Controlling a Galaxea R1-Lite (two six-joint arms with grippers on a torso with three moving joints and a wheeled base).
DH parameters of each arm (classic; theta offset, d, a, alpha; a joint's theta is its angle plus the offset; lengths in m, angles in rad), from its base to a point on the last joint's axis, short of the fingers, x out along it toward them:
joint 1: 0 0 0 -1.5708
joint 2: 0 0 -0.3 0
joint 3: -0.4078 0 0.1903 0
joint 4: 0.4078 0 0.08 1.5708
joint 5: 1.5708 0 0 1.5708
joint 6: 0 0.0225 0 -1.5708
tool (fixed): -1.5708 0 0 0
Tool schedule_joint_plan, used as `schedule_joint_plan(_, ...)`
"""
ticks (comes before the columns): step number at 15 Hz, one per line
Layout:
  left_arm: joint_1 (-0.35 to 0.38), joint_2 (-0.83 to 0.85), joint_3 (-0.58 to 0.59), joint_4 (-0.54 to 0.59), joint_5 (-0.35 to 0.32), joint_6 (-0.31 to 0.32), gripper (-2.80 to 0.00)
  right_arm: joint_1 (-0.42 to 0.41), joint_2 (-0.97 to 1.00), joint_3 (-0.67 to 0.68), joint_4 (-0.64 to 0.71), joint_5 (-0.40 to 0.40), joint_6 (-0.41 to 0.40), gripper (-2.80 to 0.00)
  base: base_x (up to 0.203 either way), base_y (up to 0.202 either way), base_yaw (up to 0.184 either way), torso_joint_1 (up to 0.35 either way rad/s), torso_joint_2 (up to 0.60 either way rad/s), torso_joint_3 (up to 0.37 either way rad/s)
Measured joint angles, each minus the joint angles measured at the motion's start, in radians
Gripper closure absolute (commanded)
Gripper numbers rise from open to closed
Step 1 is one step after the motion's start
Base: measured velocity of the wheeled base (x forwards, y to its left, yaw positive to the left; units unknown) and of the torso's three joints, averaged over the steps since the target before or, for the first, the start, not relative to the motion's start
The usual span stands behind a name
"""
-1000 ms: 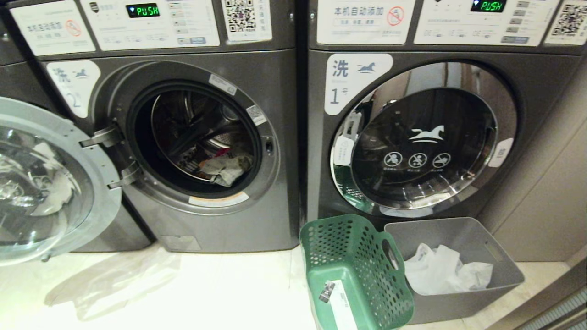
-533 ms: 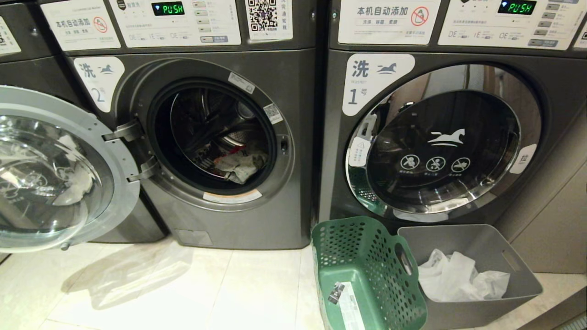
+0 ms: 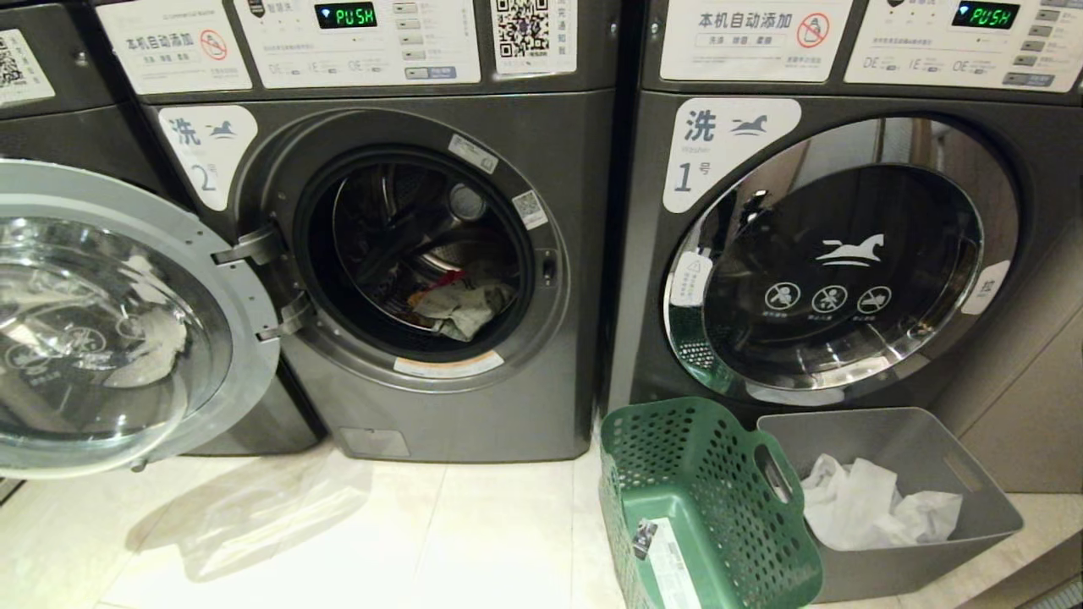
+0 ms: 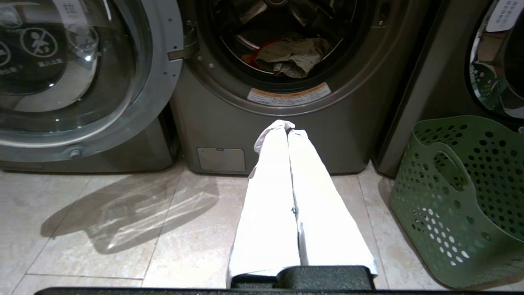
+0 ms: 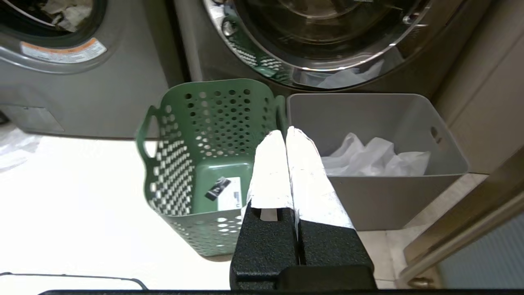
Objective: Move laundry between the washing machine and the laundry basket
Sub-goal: Pick a cloth and place it into the basket
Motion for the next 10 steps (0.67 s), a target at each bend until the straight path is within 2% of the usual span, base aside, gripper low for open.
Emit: schedule_joint_plan(10, 0.0, 0.0, 0.0, -0.001, 0.0, 0.0, 0.0, 0.0, 0.0, 0.0, 0.0, 0.0, 0.0, 0.0, 0.0, 0.195, -0.003, 0.002, 0.0, 0.002)
